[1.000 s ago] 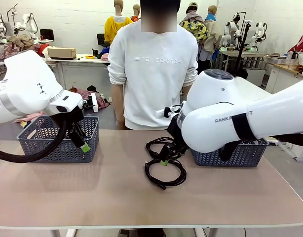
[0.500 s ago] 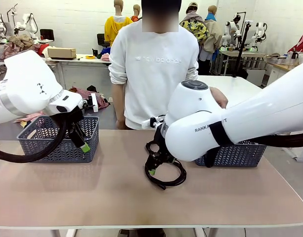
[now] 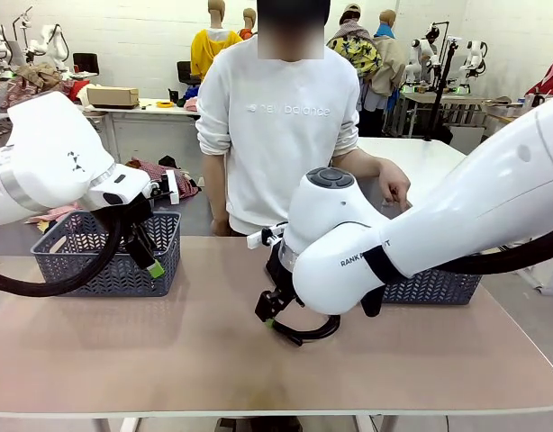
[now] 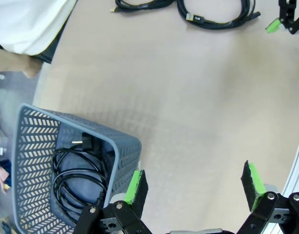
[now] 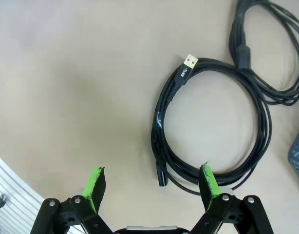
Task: Organize the cables according to human instructions.
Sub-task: Pick up a bundle of cables and place it in the basket indicated by the human.
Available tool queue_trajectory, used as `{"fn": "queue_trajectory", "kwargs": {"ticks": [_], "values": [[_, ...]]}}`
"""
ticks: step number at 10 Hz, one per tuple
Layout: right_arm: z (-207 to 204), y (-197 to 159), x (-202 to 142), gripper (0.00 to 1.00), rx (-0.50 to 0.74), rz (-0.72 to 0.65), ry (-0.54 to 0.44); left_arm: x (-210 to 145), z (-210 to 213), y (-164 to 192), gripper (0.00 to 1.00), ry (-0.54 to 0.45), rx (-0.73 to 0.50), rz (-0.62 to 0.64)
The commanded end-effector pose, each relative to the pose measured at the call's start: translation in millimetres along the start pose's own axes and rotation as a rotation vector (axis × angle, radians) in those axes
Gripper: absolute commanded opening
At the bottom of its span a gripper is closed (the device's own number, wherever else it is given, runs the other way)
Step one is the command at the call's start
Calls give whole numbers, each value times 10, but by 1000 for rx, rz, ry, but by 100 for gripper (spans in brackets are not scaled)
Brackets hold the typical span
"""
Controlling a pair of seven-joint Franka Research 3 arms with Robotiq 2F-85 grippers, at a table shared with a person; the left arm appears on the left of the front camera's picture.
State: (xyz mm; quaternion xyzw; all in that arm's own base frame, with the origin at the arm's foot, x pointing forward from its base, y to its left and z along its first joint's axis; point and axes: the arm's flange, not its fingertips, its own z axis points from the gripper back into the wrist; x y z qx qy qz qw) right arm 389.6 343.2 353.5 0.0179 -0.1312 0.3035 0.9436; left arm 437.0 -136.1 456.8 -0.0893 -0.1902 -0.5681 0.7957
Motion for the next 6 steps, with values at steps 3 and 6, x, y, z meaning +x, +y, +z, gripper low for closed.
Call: {"fn": "queue_trajectory", "kwargs": {"ticks": [3, 6], "values": [[-221, 90, 234, 100, -36, -25, 52, -14, 18, 16, 100, 5, 3, 7], [-371, 77, 321, 100, -66, -53, 78, -14, 18, 16, 100, 5, 3, 7]]}}
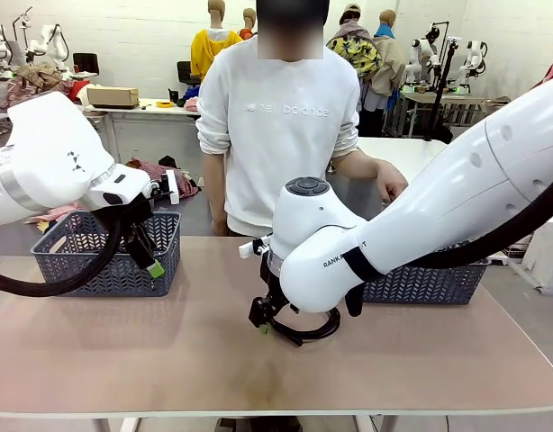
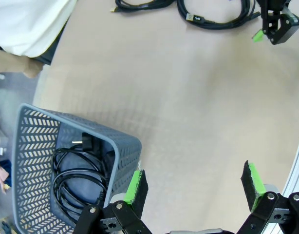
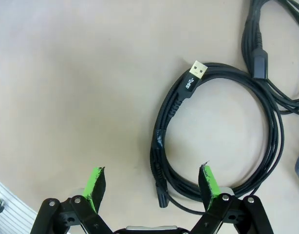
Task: Organize the cables according to human instructions.
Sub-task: Pick up a bundle of cables and place it in the basket indicated by the human.
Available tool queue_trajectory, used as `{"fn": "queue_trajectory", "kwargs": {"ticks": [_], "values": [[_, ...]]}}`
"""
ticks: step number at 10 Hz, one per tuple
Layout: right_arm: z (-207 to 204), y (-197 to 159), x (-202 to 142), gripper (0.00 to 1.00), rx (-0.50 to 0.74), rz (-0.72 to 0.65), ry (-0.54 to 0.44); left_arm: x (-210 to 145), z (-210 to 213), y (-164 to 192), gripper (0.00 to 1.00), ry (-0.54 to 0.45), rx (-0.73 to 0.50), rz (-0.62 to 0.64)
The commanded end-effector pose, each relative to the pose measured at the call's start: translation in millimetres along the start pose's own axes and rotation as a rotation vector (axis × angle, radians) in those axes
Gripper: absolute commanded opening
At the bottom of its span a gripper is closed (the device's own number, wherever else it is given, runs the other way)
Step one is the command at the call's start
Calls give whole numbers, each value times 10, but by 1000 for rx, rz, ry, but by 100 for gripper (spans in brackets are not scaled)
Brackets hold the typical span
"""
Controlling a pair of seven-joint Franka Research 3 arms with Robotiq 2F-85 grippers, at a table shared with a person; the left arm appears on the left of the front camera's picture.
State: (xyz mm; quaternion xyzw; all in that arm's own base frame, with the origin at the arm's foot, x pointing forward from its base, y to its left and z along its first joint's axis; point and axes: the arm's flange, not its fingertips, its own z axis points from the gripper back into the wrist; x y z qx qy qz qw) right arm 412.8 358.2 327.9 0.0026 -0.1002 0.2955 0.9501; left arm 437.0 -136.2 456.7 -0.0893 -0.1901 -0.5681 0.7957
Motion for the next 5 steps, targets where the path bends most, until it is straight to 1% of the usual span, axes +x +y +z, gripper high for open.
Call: {"fn": "queue_trajectory", "kwargs": {"ticks": [1, 5], "values": [[-88, 66, 151, 100, -63, -49, 21, -14, 18, 16, 100, 5, 3, 7], [-189, 61, 264, 100, -51, -58, 47, -14, 18, 16, 100, 5, 3, 7]]}}
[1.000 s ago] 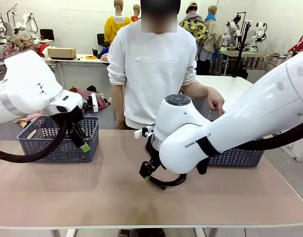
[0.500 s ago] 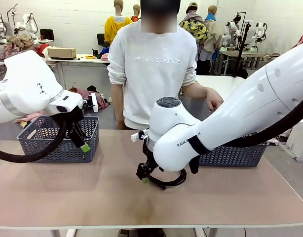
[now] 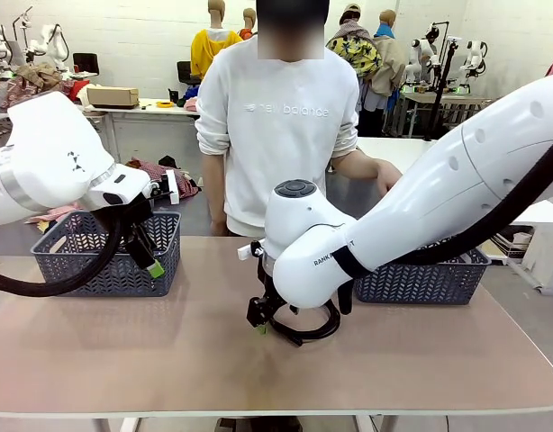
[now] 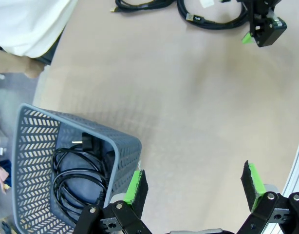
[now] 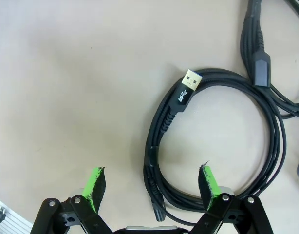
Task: Organize the cables according to human instructions.
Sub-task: Pick up a bundle of cables and place it in the basket indicated by the human.
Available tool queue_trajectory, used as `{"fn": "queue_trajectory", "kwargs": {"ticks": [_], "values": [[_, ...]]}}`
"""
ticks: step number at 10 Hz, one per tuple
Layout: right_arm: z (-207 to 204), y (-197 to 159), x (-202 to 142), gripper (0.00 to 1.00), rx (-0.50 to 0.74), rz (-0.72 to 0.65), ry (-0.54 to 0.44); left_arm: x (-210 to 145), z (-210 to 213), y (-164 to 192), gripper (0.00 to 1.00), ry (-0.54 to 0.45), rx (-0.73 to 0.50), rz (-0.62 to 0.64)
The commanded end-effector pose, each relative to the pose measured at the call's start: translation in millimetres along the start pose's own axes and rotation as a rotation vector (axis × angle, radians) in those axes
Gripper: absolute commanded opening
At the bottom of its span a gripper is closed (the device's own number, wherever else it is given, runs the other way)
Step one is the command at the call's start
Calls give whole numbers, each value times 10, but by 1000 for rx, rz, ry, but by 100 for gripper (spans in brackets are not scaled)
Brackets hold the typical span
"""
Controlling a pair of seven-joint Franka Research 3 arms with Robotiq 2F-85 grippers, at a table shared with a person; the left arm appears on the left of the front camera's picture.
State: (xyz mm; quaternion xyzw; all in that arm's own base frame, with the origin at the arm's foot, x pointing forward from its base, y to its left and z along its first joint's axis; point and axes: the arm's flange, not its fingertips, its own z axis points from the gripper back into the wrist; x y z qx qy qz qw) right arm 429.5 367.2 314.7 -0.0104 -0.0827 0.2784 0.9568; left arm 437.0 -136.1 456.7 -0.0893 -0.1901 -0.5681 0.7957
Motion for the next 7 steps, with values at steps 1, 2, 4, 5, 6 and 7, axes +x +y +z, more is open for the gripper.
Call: {"fn": "queue_trajectory", "kwargs": {"ticks": [1, 2, 4, 5, 6, 7], "values": [[-36, 78, 126, 100, -25, -32, 10, -14, 18, 16, 100, 5, 3, 7], [-66, 74, 155, 100, -32, -36, 17, -14, 18, 16, 100, 5, 3, 7], [-104, 60, 199, 100, -29, -45, 30, -14, 18, 16, 100, 5, 3, 7], [-116, 51, 219, 100, -28, -52, 32, -14, 18, 16, 100, 5, 3, 7], [-124, 40, 230, 98, -26, -57, 29, -14, 18, 16, 100, 5, 3, 7], [-137, 21, 239, 89, -15, -68, 29, -14, 18, 16, 100, 5, 3, 7]]}}
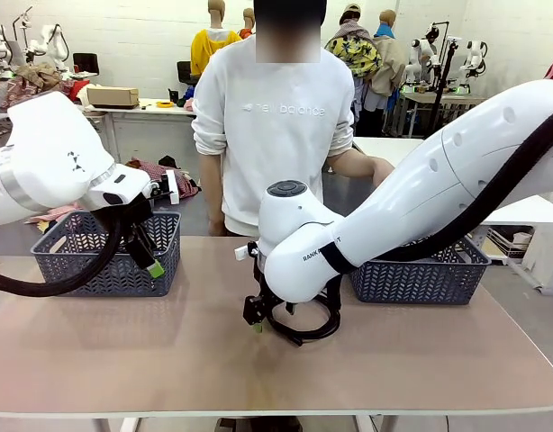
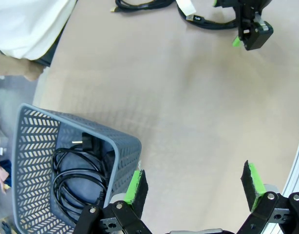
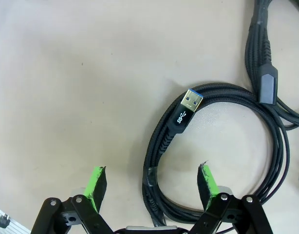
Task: Organize the cables according to human instructions.
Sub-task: Pick up a bundle of cables and place it in the basket indicated by the human.
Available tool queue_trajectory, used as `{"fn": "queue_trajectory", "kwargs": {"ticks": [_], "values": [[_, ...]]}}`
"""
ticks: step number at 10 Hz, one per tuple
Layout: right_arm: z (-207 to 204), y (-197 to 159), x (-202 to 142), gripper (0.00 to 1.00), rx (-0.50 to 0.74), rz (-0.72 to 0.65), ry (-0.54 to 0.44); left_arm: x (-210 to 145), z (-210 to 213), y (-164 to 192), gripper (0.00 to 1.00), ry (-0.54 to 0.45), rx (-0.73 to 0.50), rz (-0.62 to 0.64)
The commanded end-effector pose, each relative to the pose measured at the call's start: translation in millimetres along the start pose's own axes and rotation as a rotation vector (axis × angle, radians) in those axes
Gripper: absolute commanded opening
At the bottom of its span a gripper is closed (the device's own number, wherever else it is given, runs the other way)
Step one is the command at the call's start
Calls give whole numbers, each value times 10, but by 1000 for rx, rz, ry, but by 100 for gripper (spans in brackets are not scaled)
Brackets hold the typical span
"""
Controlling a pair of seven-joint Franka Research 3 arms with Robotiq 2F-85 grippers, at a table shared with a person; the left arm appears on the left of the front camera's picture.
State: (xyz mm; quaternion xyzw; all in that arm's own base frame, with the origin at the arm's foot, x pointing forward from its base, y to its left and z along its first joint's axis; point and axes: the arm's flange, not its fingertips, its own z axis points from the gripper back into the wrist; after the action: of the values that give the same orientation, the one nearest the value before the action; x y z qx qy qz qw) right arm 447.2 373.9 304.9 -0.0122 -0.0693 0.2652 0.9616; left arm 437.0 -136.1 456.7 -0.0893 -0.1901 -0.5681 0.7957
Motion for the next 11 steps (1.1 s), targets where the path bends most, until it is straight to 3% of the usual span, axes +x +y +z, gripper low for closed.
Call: {"fn": "queue_trajectory", "kwargs": {"ticks": [1, 9, 11], "values": [[-22, 34, 79, 81, -6, -49, 8, -14, 18, 16, 100, 5, 3, 7], [18, -38, 57, 2, 38, -97, 21, -14, 18, 16, 100, 5, 3, 7], [103, -35, -32, 0, 61, -104, 44, -14, 18, 16, 100, 5, 3, 7]]}}
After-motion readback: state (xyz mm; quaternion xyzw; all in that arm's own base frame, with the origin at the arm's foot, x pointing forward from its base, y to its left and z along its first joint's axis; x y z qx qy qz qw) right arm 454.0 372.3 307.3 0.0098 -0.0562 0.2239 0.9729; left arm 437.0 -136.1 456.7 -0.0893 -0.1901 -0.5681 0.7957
